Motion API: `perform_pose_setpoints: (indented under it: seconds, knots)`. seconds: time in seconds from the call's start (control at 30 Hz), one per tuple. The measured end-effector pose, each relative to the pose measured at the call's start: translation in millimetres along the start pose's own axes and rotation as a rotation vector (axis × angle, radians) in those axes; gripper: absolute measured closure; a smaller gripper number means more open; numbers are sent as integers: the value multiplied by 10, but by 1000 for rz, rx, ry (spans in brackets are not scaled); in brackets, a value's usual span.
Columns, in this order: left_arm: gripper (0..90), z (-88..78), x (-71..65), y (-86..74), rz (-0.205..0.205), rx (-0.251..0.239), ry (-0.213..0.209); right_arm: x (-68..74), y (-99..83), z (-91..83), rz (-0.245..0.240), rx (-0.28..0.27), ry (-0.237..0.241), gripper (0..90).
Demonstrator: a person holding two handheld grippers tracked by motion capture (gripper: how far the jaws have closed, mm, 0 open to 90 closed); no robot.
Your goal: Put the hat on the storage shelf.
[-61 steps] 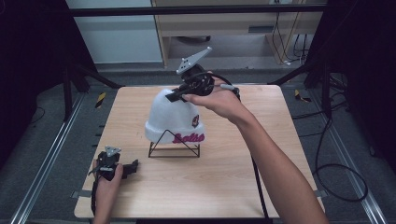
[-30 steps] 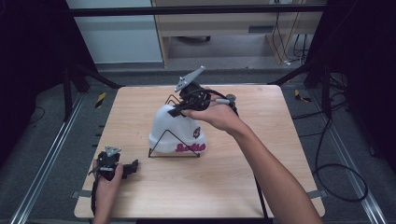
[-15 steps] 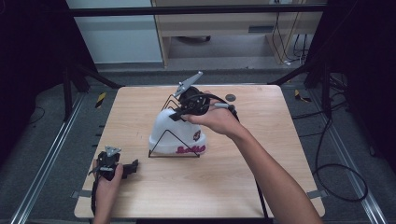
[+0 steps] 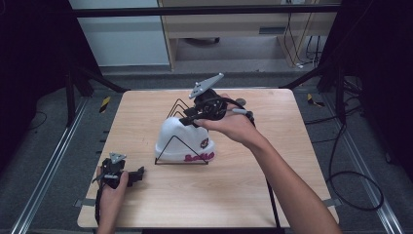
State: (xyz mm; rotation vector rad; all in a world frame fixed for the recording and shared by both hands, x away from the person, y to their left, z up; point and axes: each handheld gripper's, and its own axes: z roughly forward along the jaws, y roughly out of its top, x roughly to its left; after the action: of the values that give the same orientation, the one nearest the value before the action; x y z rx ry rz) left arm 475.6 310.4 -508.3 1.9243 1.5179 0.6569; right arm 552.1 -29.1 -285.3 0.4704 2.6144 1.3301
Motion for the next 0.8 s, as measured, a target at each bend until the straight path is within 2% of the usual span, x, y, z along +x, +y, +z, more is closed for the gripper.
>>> perform_pose_setpoints:
  seconds: [0.17,0.37,0.43,0.47,0.5,0.7,0.73,0.77,0.8]
  knots:
    - [0,0,0,0,0,0,0,-21,-87,-122,28,-10,-42,572]
    - [0,0,0,0,0,0,0,-68,-208,-282,87,-23,-123,441]
    - [0,0,0,0,0,0,0,-79,-253,-333,103,-39,-165,384]
    - [0,0,0,0,0,0,0,-91,-294,-388,118,-38,-211,312]
    - [0,0,0,0,1,0,0,-91,-294,-388,118,-38,-211,312]
    - [0,0,0,0,0,0,0,-109,-473,-546,166,-44,-360,189]
    - [0,0,0,0,0,0,0,-112,-552,-602,182,-56,-403,160]
    - [0,0,0,0,0,0,0,-112,-552,-602,182,-56,-403,160]
    - [0,0,0,0,0,0,0,-118,-646,-652,199,-71,-436,128]
